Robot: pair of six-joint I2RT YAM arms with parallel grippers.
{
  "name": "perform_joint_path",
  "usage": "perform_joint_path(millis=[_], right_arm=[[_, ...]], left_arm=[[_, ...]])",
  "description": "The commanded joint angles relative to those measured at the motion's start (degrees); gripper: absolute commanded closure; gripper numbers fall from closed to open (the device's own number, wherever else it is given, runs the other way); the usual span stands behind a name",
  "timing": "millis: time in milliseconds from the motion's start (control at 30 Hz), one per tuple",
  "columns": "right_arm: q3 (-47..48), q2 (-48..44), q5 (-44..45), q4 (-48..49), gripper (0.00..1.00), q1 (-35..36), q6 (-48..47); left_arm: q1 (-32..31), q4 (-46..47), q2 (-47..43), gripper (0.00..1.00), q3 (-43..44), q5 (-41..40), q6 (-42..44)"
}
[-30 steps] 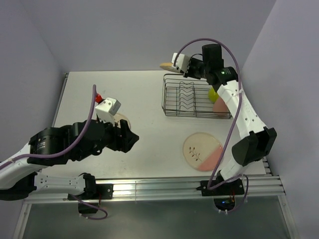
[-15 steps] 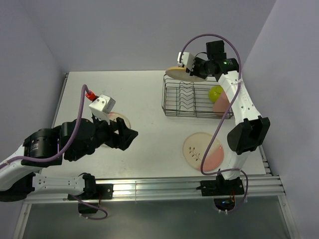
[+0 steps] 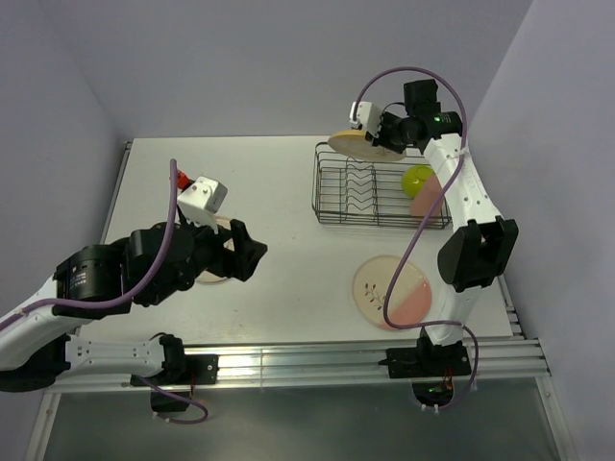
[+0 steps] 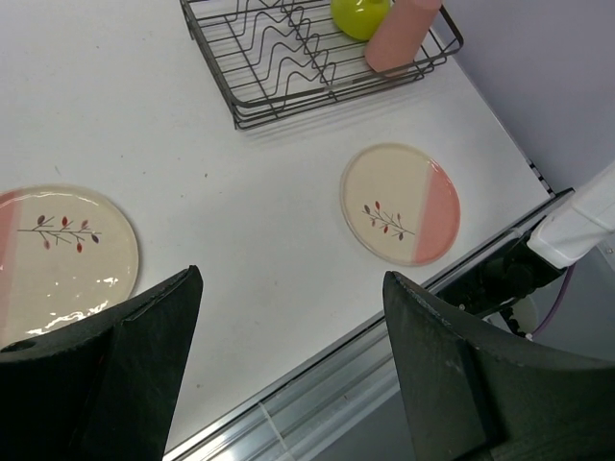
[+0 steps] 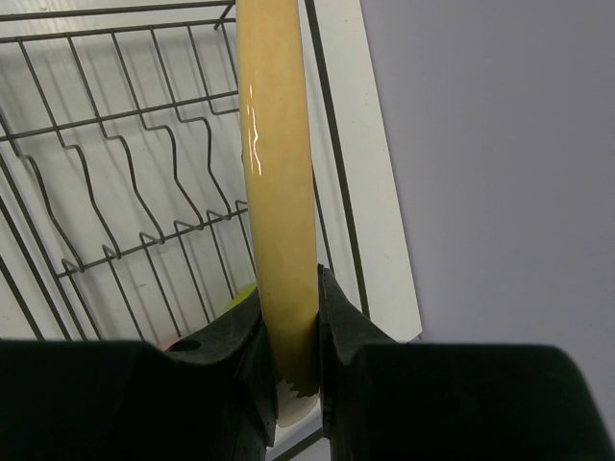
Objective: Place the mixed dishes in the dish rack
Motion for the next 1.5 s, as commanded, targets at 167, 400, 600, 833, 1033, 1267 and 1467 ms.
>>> perform_joint_path(millis=[167,400,600,833,1033,1267,1467], right_arm=[[2.1,-0.4,-2.7,7.5,1.0,-0.2,-1.6],[2.2,0.8,-2.3,8.0,1.0,-0.3,-1.6],[2.9,2.5,-2.1,8.0,1.0,-0.3,-1.5],[3.3,4.1,-1.8,8.3,1.0,-0.3,-1.5],[3.9,4.2,-1.8,8.5,1.0,0.0,-1.4],[7.4,3.5,-1.1,7.5,1.0,0.7,-1.7],[8.1,3.8,-0.7,7.0,1.0,0.8,-2.2]], left_arm=[[2.8,1.3,-0.4,0.18,0.4,1.4,0.3],[4.7,1.3,0.3,0.18,0.8,3.0,1.5],[7.3,1.4,0.5,0.18,0.9,5.4,2.4],[10.1,2.0,0.1,0.18,0.3,7.5,3.6],[12.5,2.5,0.3,0.18,0.1,9.3,4.8],[14.8,3.9,0.3,0.18,-0.4,11.5,6.5],[16.4,4.1,0.1,0.18,-0.8,12.9,6.9]])
